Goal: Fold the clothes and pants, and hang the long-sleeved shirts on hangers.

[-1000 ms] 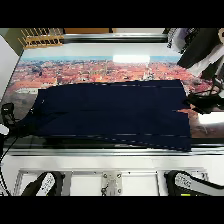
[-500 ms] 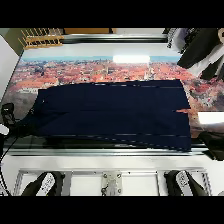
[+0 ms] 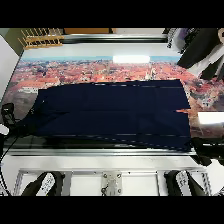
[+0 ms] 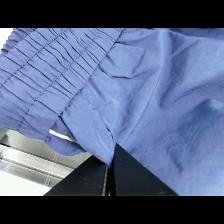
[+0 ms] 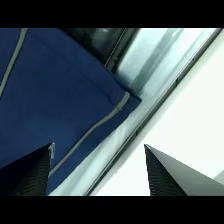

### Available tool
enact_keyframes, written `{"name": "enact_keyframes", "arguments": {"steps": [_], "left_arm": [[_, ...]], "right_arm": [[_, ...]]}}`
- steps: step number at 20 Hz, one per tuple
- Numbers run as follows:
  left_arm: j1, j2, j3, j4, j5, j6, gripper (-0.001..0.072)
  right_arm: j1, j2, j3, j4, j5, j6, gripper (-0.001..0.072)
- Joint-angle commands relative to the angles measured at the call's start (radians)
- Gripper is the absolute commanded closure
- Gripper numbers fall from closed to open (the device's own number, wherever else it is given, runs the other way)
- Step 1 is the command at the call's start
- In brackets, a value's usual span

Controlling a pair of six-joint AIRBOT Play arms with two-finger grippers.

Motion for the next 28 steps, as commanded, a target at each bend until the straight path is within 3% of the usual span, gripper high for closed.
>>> {"name": "enact_keyframes", "arguments": {"steps": [1, 15, 16, 18, 20, 23, 28], "left_arm": [[0.001, 0.001, 0.001, 0.0, 0.0, 0.0, 0.0697], [0.001, 0.001, 0.001, 0.001, 0.0, 0.0, 0.0697], [0.001, 0.001, 0.001, 0.001, 0.0, 0.0, 0.0697], [0.001, 0.001, 0.001, 0.001, 0.001, 0.001, 0.0697], [0.001, 0.001, 0.001, 0.002, 0.0, 0.001, 0.0697], [0.002, 0.001, 0.057, 0.012, -0.056, 0.001, 0.0697], [0.001, 0.002, 0.261, 0.012, -0.303, 0.02, 0.0697]], "right_arm": [[-0.001, -0.009, -0.018, 0.037, -0.073, 0.0, 0.01], [0.172, -0.134, -0.019, 0.084, -0.159, 0.008, 0.0107], [0.172, -0.134, -0.018, 0.085, -0.159, 0.006, 0.0162], [0.172, -0.134, -0.01, 0.081, -0.158, -0.002, 0.0528], [0.172, -0.126, 0.012, 0.08, -0.143, -0.036, 0.0706], [0.171, -0.093, 0.139, 0.022, -0.021, -0.08, 0.0707], [0.171, -0.031, 0.398, -0.158, 0.289, -0.106, 0.0708]]}}
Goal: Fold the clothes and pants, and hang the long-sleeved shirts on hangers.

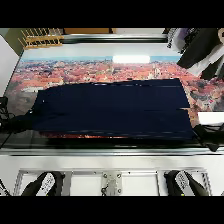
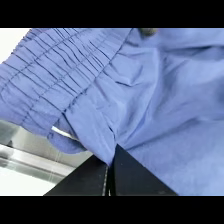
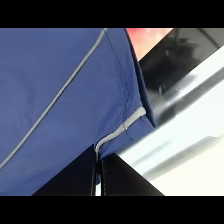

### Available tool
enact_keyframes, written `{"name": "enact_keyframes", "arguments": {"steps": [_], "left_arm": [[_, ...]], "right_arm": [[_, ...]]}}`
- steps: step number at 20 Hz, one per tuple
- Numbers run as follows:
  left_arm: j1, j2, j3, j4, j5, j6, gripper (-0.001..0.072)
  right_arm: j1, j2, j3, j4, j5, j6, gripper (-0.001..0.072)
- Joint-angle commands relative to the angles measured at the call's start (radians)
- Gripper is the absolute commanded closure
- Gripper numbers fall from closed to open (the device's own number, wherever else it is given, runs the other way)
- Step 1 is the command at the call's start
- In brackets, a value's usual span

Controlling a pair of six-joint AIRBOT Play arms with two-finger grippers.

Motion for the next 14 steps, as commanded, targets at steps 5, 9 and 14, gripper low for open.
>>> {"name": "enact_keyframes", "arguments": {"steps": [5, 9, 14], "left_arm": [[-0.003, 0.001, 0.185, 0.007, -0.288, 0.044, 0.0698], [-0.085, -0.016, 0.278, 0.008, -0.311, 0.062, 0.0698], [-0.135, -0.184, 0.436, 0.008, -0.331, 0.057, 0.0698]], "right_arm": [[0.007, 0.008, 0.234, -0.143, 0.238, -0.02, 0.0708], [0.083, -0.085, 0.401, -0.143, 0.241, 0.007, 0.0708], [0.224, -0.335, 0.692, -0.143, 0.244, 0.066, 0.0708]]}}
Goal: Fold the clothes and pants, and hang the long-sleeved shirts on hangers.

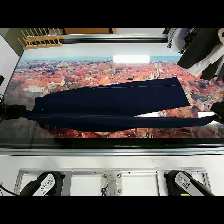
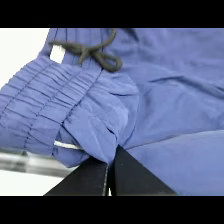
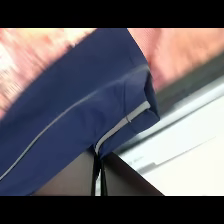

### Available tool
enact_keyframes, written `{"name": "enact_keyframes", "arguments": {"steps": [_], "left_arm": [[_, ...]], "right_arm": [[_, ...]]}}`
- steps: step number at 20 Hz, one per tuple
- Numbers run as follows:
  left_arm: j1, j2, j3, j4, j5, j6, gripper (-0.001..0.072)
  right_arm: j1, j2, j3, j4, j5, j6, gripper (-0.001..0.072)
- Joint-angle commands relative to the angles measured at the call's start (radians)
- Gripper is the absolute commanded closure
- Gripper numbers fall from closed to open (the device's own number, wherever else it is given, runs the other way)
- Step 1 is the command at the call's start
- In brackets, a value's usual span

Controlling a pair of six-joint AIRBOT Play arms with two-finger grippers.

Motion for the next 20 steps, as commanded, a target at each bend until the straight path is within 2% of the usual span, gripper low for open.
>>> {"name": "enact_keyframes", "arguments": {"steps": [1, 7, 10, 16, 20], "left_arm": [[-0.022, -0.129, 0.115, 0.002, -0.037, -0.005, 0.0698], [-0.023, -0.37, 0.3, -0.01, -0.06, -0.026, 0.0698], [-0.03, -0.463, 0.346, -0.019, -0.054, -0.025, 0.0697], [-0.069, -0.591, 0.436, -0.035, 0.026, -0.025, 0.0698], [-0.108, -0.672, 0.517, -0.035, 0.04, -0.025, 0.0698]], "right_arm": [[0.1, -0.189, 0.217, -0.007, 0.007, 0.048, 0.0708], [0.241, -0.521, 0.571, -0.007, 0.002, 0.134, 0.0708], [0.283, -0.631, 0.694, -0.006, -0.046, 0.175, 0.0708], [0.321, -0.707, 0.735, -0.004, -0.255, 0.219, 0.0708], [0.321, -0.728, 0.735, -0.003, -0.333, 0.238, 0.0708]]}}
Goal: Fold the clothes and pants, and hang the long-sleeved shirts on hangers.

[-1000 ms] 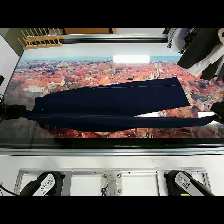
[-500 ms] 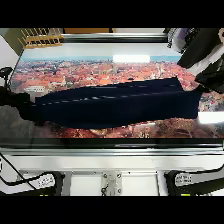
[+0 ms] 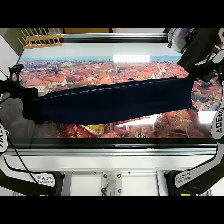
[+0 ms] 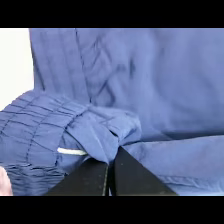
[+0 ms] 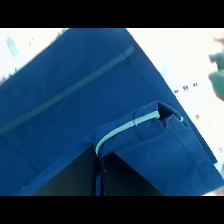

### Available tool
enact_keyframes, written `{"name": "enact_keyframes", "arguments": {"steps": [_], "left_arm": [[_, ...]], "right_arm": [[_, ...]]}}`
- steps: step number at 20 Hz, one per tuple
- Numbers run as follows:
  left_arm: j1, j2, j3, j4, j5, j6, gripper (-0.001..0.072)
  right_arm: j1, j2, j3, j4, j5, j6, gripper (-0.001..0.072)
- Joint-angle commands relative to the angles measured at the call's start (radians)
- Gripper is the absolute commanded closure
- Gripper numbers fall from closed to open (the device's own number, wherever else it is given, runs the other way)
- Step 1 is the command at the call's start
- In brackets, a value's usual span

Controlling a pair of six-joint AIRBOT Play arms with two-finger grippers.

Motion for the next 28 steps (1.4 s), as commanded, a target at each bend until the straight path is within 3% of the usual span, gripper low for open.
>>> {"name": "enact_keyframes", "arguments": {"steps": [1, 4, 12, 13, 14, 15, 16, 18, 20, 24, 28], "left_arm": [[-0.026, -0.074, 0.068, -0.005, 0.02, -0.001, 0.0698], [-0.025, -0.118, 0.113, -0.006, 0.034, -0.062, 0.0697], [-0.04, -0.192, 0.165, -0.034, 0.093, -0.077, 0.0688], [-0.04, -0.191, 0.166, -0.035, 0.114, -0.08, 0.0444], [-0.04, -0.188, 0.166, -0.051, 0.131, -0.099, 0.0102], [-0.04, -0.185, 0.166, -0.069, 0.159, -0.128, 0.0027], [-0.039, -0.176, 0.166, -0.084, 0.187, -0.157, 0.0031], [-0.03, -0.134, 0.166, -0.082, 0.245, -0.236, 0.0032], [-0.008, -0.071, 0.172, -0.081, 0.26, -0.256, 0.0032], [0.071, 0.06, 0.106, -0.078, 0.161, -0.267, 0.0032], [0.146, 0.22, -0.261, -0.079, 0.168, -0.33, 0.0032]], "right_arm": [[0.005, -0.027, 0.006, 0.008, -0.095, 0.015, 0.0708], [0.006, -0.05, 0.006, 0.014, -0.148, 0.016, 0.0708], [0.014, -0.119, 0.006, 0.104, -0.315, 0.023, 0.0704], [0.017, -0.126, 0.006, 0.129, -0.343, 0.023, 0.0683], [0.018, -0.132, 0.006, 0.157, -0.375, 0.023, 0.0507], [0.018, -0.134, 0.006, 0.189, -0.409, 0.023, 0.0276], [0.018, -0.134, 0.006, 0.225, -0.446, 0.022, 0.016], [0.015, -0.114, 0.006, 0.295, -0.5, 0.018, 0.0162], [0.01, -0.064, 0.006, 0.295, -0.488, -0.051, 0.0161], [-0.019, 0.073, -0.041, 0.276, -0.26, -0.267, 0.0162], [-0.11, 0.23, -0.336, 0.202, -0.086, -0.243, 0.0161]]}}
